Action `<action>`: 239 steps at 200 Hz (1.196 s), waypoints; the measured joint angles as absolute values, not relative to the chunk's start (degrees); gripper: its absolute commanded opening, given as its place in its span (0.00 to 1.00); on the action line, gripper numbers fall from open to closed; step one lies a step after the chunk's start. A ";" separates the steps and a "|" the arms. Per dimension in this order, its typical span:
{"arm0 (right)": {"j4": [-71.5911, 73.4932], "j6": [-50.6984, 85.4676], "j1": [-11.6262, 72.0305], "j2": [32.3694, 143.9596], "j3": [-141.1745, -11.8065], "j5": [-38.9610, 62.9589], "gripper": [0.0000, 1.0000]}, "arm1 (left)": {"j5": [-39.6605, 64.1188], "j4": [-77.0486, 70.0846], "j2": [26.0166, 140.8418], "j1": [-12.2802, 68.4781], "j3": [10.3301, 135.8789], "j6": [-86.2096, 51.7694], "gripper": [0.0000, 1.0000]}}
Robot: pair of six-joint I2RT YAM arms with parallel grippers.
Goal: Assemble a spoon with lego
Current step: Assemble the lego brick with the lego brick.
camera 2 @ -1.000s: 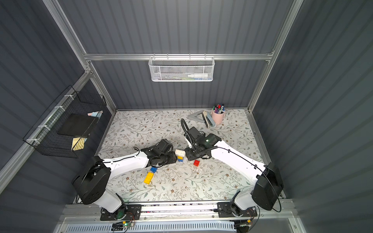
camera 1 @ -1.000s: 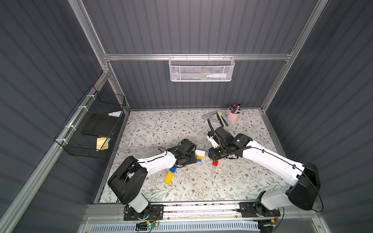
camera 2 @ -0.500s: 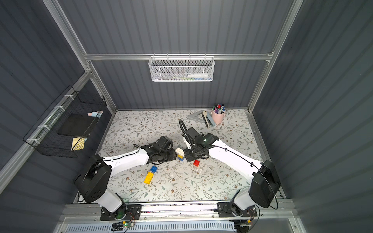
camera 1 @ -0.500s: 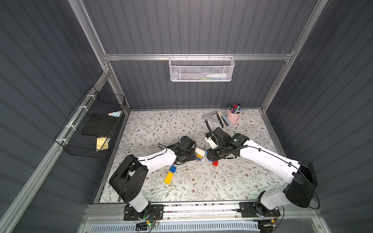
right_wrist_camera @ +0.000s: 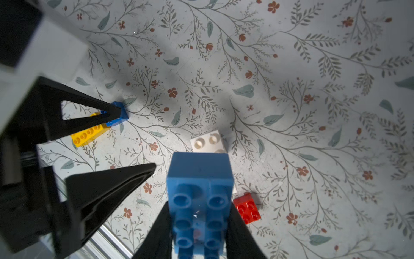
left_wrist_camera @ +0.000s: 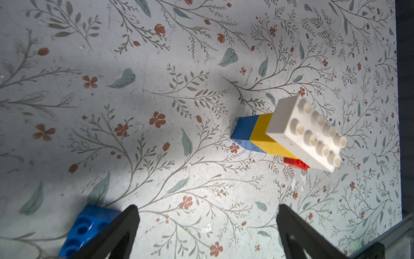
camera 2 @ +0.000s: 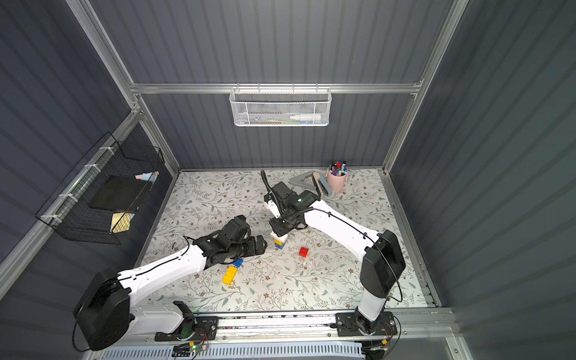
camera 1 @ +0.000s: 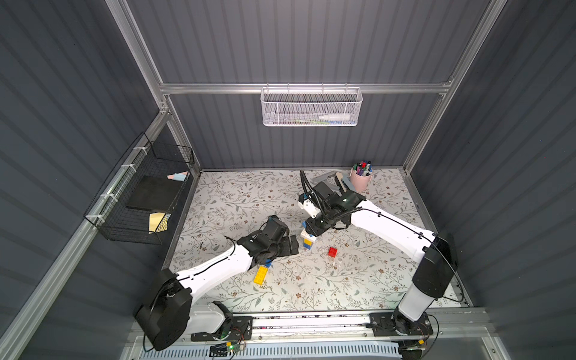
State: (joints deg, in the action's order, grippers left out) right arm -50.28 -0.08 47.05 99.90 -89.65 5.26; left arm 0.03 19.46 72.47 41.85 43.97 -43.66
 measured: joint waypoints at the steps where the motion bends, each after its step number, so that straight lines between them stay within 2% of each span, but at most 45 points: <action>1: -50.33 -0.40 47.05 100.03 -89.69 5.26 0.12 | 0.05 19.57 72.12 41.85 43.86 -43.64 0.99; 71: -50.94 -9.72 47.05 105.71 -91.66 5.89 0.11 | 0.03 23.77 61.25 41.85 39.53 -43.64 0.99; 239: -52.40 -14.41 46.85 107.39 -93.10 4.91 0.13 | -0.10 26.15 57.69 41.85 37.76 -43.62 0.99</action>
State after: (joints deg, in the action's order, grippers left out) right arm -52.40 -14.41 46.85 107.39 -93.10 4.91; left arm -0.10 26.15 57.69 41.85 37.76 -43.62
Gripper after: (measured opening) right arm 0.338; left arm 0.993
